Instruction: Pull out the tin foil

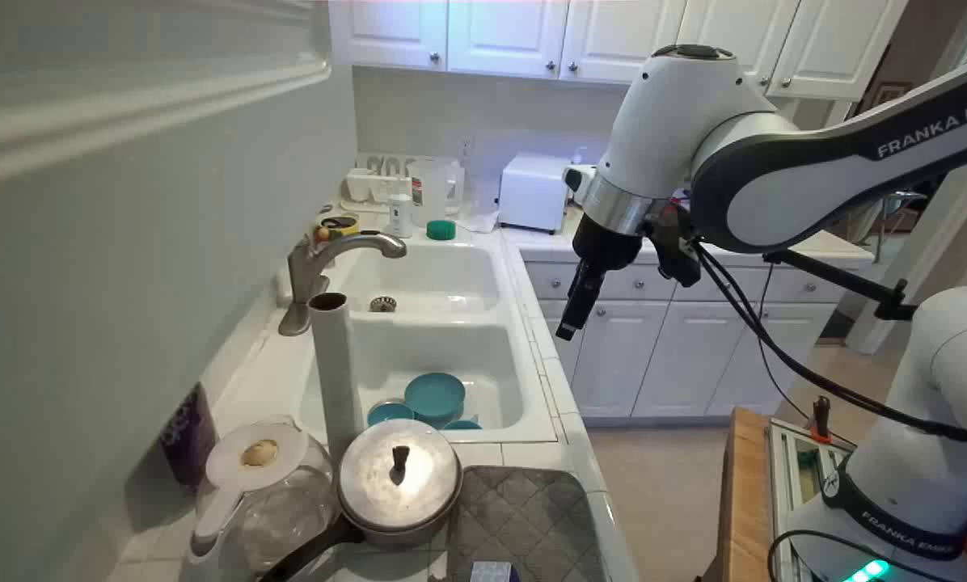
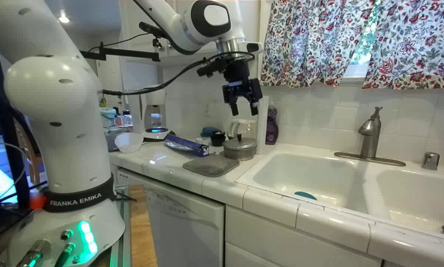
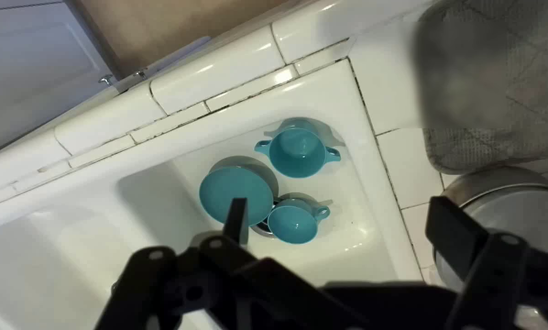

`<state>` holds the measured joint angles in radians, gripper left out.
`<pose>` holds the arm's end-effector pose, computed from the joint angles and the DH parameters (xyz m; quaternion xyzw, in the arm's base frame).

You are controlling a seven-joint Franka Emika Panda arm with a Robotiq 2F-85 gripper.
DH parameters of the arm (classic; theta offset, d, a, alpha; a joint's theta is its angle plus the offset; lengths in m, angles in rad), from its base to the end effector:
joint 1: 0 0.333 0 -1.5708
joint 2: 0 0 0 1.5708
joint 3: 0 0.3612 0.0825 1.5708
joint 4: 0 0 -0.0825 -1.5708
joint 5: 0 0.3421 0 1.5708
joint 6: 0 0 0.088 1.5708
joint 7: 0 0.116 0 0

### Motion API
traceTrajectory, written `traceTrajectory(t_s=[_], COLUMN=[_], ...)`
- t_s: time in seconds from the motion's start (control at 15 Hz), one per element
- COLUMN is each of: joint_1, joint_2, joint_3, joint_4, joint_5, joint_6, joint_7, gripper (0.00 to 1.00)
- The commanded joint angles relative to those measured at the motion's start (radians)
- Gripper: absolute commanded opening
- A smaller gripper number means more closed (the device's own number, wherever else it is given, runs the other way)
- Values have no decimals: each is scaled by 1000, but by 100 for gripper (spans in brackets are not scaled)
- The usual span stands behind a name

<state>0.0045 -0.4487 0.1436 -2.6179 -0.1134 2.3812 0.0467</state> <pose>0.3537 0.0547 0.4733 0.9885 0.0832 0.1087 0.0644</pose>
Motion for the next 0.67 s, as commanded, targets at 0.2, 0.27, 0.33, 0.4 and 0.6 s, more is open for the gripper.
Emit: traceTrajectory(t_s=[0.2, 0.27, 0.33, 0.4, 0.6], joint_1=[15, 15, 15, 29, 79], joint_2=[1, 1, 1, 10, 3], joint_3=[-15, -15, -15, 19, 141], joint_4=[2, 2, 2, 11, -1], joint_5=[-9, -9, -9, -35, -126], joint_6=[-4, -4, -4, -1, 7], joint_7=[7, 7, 7, 12, 74], gripper=[100, 100, 100, 100, 100])
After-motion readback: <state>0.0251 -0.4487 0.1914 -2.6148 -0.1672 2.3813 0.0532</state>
